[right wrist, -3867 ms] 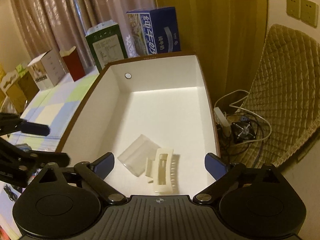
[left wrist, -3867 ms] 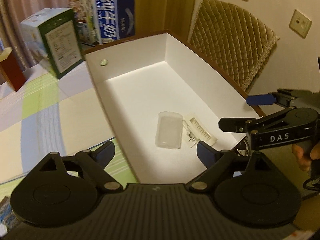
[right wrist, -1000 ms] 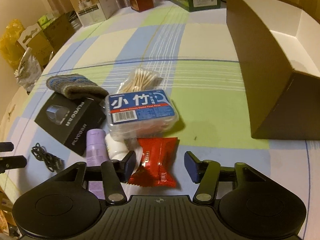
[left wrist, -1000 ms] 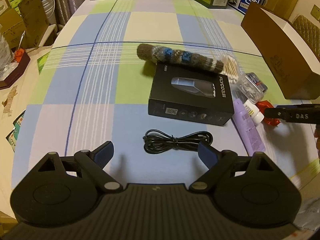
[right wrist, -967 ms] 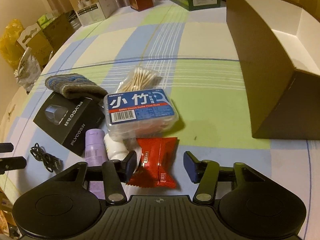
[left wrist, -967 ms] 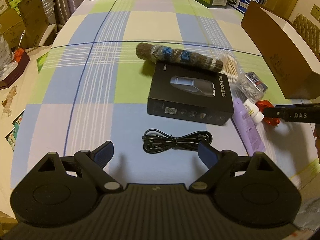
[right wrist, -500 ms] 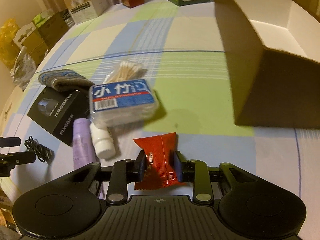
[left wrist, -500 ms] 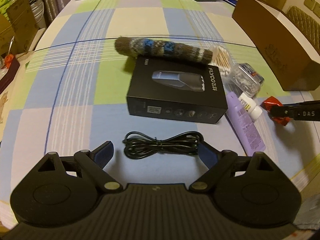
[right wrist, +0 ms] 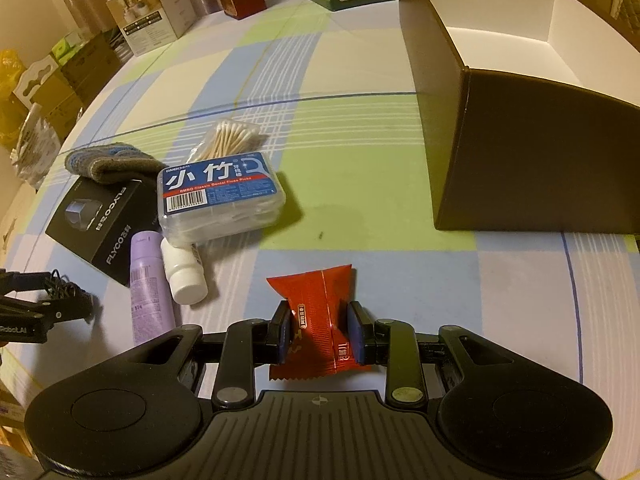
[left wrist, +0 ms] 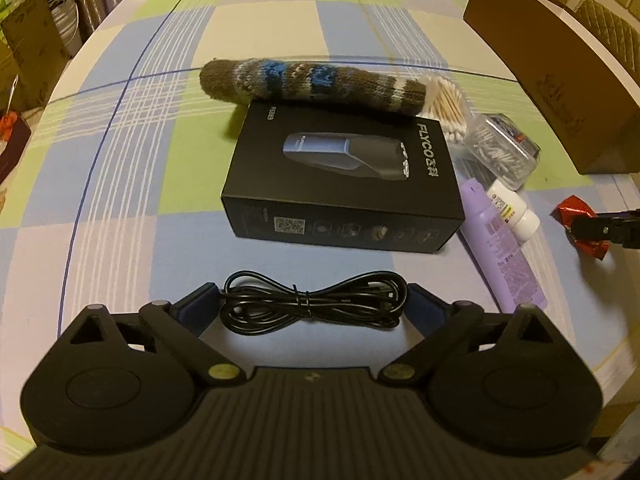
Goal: Organize objects
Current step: 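Carry the red packet and black cable over the brown box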
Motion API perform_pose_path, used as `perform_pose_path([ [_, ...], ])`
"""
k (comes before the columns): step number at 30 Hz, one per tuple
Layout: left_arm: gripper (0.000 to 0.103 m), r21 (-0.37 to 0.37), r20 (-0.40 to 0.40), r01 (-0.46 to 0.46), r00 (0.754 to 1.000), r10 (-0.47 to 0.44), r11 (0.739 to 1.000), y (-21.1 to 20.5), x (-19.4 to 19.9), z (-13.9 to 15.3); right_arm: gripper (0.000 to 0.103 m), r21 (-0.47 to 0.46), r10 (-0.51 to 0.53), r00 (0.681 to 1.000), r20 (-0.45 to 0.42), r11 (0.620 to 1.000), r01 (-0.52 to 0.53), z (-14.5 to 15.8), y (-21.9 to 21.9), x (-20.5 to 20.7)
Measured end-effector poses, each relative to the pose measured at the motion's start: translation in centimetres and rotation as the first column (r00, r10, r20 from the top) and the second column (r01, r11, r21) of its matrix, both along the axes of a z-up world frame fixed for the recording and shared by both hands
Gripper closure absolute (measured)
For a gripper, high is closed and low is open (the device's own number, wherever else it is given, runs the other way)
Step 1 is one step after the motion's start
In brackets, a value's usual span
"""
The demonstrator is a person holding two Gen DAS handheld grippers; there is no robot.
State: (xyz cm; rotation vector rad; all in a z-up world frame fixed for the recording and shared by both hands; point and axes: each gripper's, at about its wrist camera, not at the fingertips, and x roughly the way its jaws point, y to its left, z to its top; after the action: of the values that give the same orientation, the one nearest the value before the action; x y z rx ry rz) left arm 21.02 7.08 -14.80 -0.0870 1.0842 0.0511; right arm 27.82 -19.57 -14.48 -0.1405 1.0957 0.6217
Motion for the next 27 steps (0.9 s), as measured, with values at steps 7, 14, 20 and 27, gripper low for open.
perform_pose_path([
  [7, 0.008, 0.028, 0.003, 0.016, 1.0, -0.016, 0.999, -0.3, -0.1, -0.1, 0.077, -0.01, 0.015, 1.0, 0.008, 1.0, -0.015, 0.0, 0.3, -0.1],
  [14, 0.008, 0.04, 0.013, 0.027, 1.0, -0.028, 0.999, -0.5, -0.6, 1.2, 0.078, 0.013, 0.026, 1.0, 0.009, 1.0, -0.027, 0.9, 0.1, -0.3],
  [20, 0.008, 0.039, 0.049, 0.061, 0.997, -0.062, 0.997, -1.4, -0.4, 4.0, 0.078, 0.059, 0.042, 0.998, 0.037, 0.997, -0.044, 3.3, -0.3, -0.6],
  [27, 0.008, 0.031, 0.116, 0.14, 0.983, -0.142, 0.99, -4.3, 0.8, 7.3, 0.078, 0.121, 0.042, 0.995, 0.089, 0.991, -0.052, 6.7, -1.6, -0.6],
])
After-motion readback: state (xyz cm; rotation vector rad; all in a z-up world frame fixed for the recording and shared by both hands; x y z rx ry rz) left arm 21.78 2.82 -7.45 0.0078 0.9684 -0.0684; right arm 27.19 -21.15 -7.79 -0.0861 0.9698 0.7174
